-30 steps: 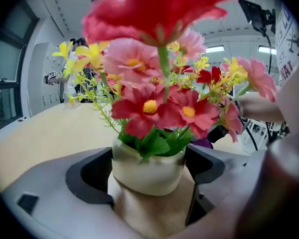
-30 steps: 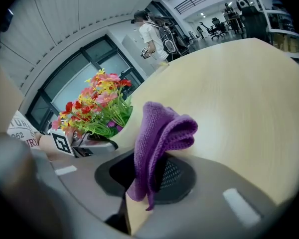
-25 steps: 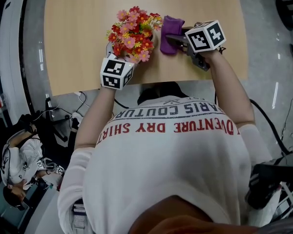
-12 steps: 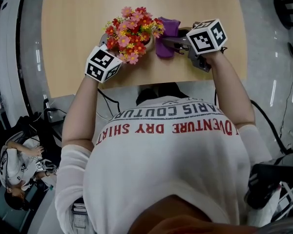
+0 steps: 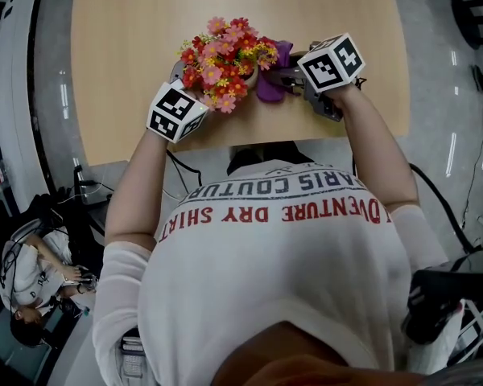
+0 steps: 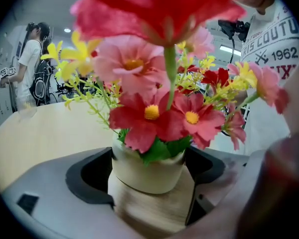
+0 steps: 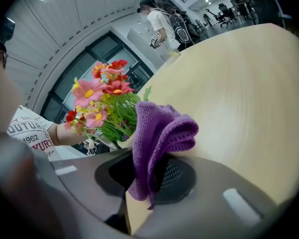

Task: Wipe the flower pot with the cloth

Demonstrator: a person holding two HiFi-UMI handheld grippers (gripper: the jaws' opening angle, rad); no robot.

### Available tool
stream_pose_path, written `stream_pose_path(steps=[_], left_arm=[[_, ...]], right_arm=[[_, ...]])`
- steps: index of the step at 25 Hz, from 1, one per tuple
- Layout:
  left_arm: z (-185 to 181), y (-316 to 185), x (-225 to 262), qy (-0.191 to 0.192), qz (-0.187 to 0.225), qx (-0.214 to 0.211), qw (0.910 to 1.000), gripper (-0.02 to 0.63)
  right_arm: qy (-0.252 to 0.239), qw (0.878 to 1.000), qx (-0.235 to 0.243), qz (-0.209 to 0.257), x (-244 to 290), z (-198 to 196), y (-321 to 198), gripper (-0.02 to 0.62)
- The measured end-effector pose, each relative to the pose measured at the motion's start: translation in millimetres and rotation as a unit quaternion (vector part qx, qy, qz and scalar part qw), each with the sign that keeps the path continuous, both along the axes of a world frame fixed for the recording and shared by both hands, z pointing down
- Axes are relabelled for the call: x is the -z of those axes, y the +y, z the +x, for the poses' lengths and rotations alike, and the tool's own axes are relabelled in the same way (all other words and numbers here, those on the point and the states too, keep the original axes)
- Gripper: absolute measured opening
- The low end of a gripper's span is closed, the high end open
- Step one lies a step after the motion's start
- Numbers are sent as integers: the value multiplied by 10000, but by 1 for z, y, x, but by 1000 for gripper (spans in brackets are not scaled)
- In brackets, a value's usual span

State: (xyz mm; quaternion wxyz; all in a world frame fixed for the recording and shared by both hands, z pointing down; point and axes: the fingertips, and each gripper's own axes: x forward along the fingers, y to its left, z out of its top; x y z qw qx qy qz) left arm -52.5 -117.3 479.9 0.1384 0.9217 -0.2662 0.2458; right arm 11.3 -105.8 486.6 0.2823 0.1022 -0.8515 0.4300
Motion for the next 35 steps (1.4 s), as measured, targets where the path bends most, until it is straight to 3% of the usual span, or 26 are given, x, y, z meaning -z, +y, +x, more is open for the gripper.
stream_pose_path(steps=[9, 17, 22, 26, 31, 35], left_arm=[[6, -3, 2, 67, 55, -37, 10000, 463], [1, -6, 2, 158, 177, -16, 9997, 463], [-12, 9, 4, 236, 336, 472, 9980, 463], [-4, 7, 10, 371, 394, 1041, 9931, 465], [-1, 13, 0, 493, 263, 1832, 9815, 465], [5, 10, 1, 860, 69, 2377, 9675, 465]], right_arm=[[1026, 9944, 101, 250, -31, 8, -10, 63], [938, 9949, -296, 231, -30, 5, -16, 63], [810, 9949, -580, 176, -30, -5, 1, 63], [765, 9937, -793, 199, -24, 10, -3, 63], [676, 9916, -1070, 256, -25, 11, -8, 63], [627, 9911, -1134, 305, -24, 7, -3, 63]])
